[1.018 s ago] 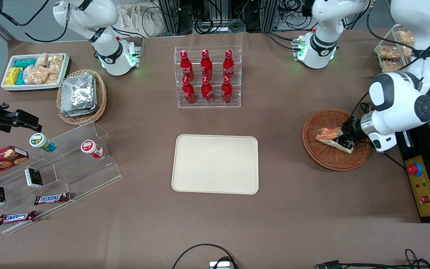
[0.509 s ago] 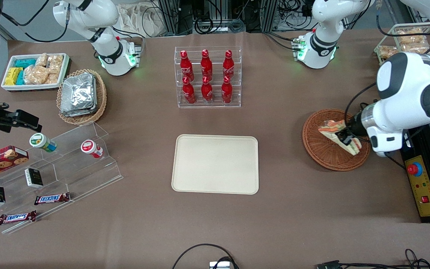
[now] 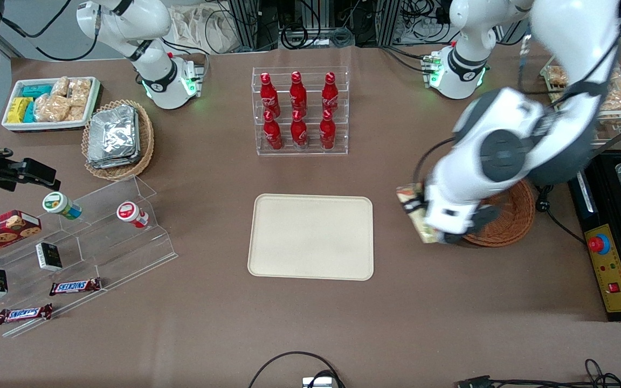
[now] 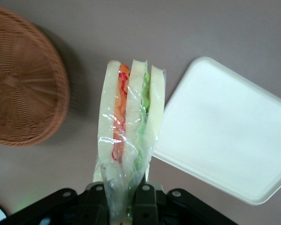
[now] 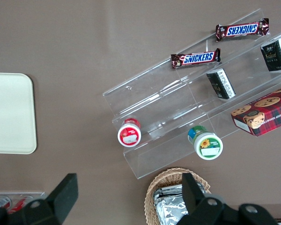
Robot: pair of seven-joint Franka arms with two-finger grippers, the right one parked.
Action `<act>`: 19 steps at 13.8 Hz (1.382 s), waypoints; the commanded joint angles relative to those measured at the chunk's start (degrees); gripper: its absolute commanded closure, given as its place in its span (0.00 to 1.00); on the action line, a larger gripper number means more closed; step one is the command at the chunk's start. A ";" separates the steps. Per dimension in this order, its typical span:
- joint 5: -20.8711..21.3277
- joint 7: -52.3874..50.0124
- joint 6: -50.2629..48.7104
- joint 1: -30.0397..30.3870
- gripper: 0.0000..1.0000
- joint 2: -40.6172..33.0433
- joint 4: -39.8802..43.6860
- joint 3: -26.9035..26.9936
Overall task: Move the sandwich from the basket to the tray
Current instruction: 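Carry the sandwich with the left gripper over to the beige tray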
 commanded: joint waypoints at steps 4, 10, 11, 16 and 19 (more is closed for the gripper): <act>3.19 11.64 4.53 -8.64 1.00 12.30 4.22 0.30; 3.19 11.47 19.37 -9.17 1.00 15.03 -5.17 4.25; 3.19 11.47 20.96 -9.17 1.00 15.12 -5.97 4.60; 3.46 11.99 22.56 -10.66 0.81 15.47 -7.30 7.33; 5.82 12.61 22.64 -10.58 0.66 15.21 -6.68 7.68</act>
